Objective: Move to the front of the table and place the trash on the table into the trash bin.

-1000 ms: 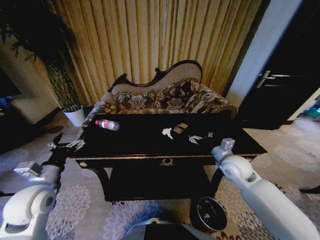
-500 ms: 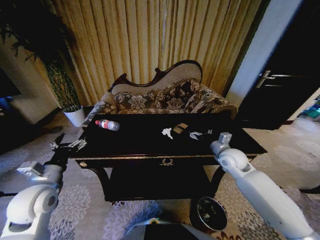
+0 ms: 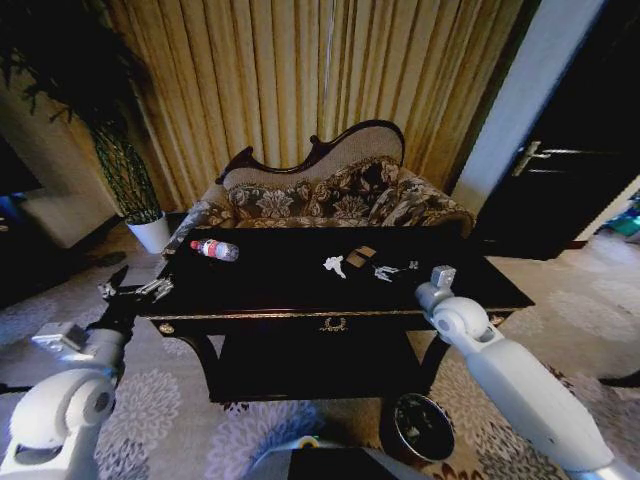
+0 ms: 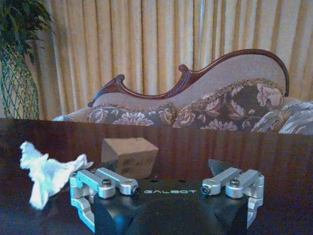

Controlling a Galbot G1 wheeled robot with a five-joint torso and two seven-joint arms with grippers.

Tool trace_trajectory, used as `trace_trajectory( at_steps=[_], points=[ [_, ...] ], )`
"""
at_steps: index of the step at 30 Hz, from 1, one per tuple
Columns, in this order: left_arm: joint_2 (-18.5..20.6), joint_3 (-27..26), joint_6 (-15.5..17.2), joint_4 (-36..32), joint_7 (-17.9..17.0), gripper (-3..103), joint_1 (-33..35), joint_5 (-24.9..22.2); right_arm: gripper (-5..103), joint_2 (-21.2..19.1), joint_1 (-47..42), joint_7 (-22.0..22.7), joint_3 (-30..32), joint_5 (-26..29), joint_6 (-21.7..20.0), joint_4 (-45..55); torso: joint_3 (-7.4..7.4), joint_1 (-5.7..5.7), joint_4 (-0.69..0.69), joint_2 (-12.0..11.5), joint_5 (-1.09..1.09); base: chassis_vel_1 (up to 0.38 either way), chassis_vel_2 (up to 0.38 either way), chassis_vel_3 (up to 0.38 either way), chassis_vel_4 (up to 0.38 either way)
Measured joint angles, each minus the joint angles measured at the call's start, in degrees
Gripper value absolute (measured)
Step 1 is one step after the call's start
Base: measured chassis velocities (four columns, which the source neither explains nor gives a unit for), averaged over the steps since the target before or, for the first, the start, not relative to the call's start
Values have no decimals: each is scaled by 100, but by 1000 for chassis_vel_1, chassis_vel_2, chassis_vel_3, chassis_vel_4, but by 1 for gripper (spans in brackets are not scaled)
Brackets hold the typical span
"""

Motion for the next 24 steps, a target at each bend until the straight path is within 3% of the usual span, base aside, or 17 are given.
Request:
trace_trajectory(
  at_steps=[17,24],
  points=[
    [3,-36,1,-46,17,100,2,-16,100,63,368,-9,-251,-30,2,-378,0,0,1,0,0,0,0,0,0],
    [-4,-42,1,-73,30,100,9,-19,100,8,163,-10,-54,-30,13,-214,0,0,0,0,0,0,0,0,0]
  ],
)
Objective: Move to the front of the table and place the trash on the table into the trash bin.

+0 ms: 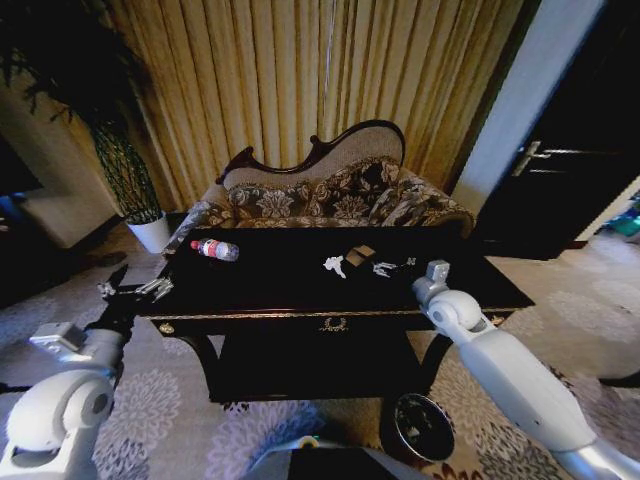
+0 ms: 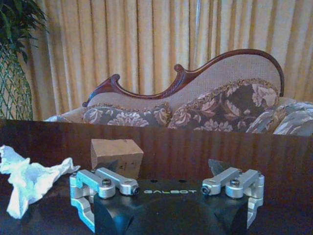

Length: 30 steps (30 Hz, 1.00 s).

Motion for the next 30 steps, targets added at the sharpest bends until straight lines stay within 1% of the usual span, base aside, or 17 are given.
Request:
trace_trajectory(
  at_steps=[5,8,16,21,23,30],
  points=[
    [-23,61,0,-15,4,100,-33,2,100,-76,-185,0,155,5,4,141,0,-1,0,0,0,0,0,0,0],
    [-62,101,1,-19,7,100,-33,13,100,-125,-421,6,245,21,6,397,0,0,0,0,-1,0,0,0,0],
    [-54,41,-8,-9,25,100,8,12,100,-101,-620,24,184,37,5,751,-1,-1,0,0,0,0,0,0,0],
    [-48,70,-9,-17,33,100,-11,11,100,-137,-383,33,35,140,-24,779,0,-1,0,0,-1,0,0,0,0],
    [-48,116,-9,-26,33,100,-6,24,100,-137,-139,42,-90,179,-59,669,0,0,1,0,-1,0,0,0,0],
    [-41,121,-9,-26,26,100,-19,34,100,-146,55,42,-197,210,-92,506,0,0,0,0,0,0,0,0,0]
  ],
)
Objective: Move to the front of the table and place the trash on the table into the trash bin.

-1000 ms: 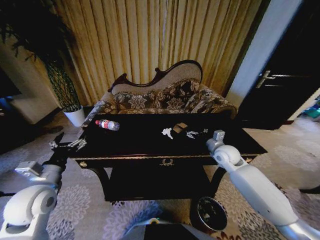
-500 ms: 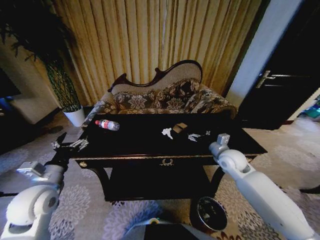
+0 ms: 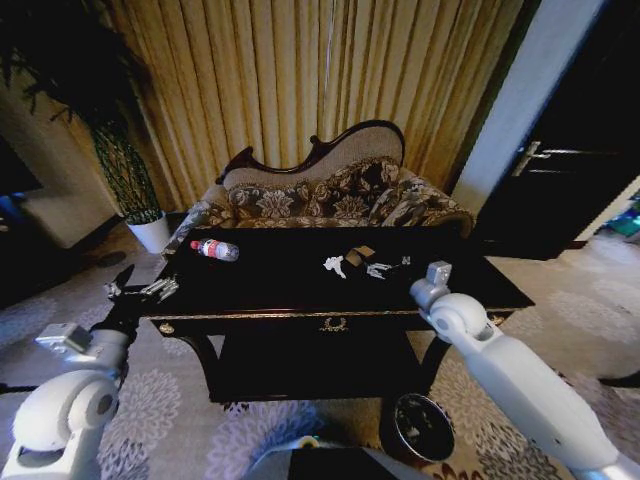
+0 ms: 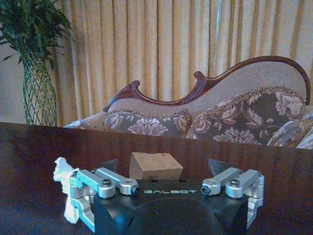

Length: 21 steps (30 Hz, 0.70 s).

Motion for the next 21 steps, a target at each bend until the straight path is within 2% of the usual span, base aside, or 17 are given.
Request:
trace_trajectory(
  at_steps=[21],
  points=[
    [-66,112,4,-28,-9,100,-25,58,100,-59,543,11,-616,-45,-81,-152,0,0,1,0,0,0,0,0,0]
  ],
)
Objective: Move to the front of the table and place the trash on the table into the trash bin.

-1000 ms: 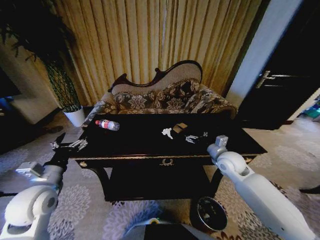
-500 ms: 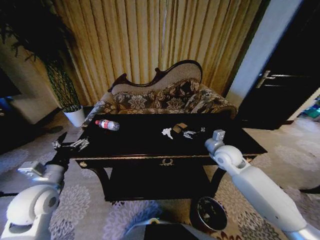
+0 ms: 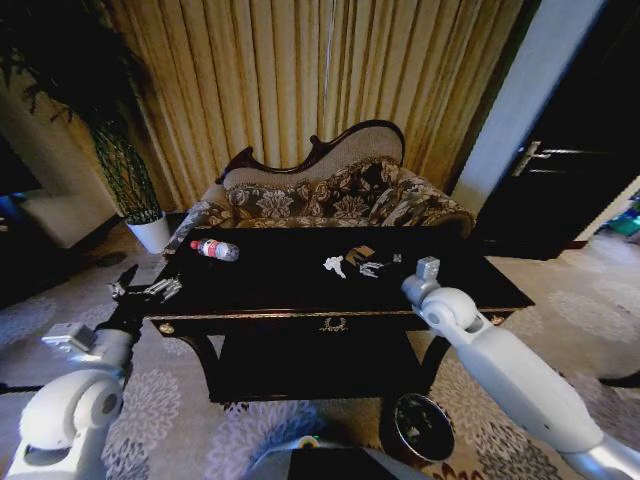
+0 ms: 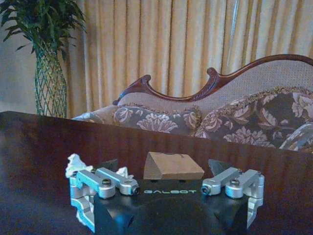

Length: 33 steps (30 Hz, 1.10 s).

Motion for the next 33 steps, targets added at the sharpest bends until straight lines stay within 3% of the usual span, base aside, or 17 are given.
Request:
trace_trajectory(
  at_steps=[33],
  points=[
    [17,-71,-179,54,185,100,2,-100,100,-7,731,218,-649,-75,7,-629,0,1,0,0,0,0,0,0,0]
  ],
)
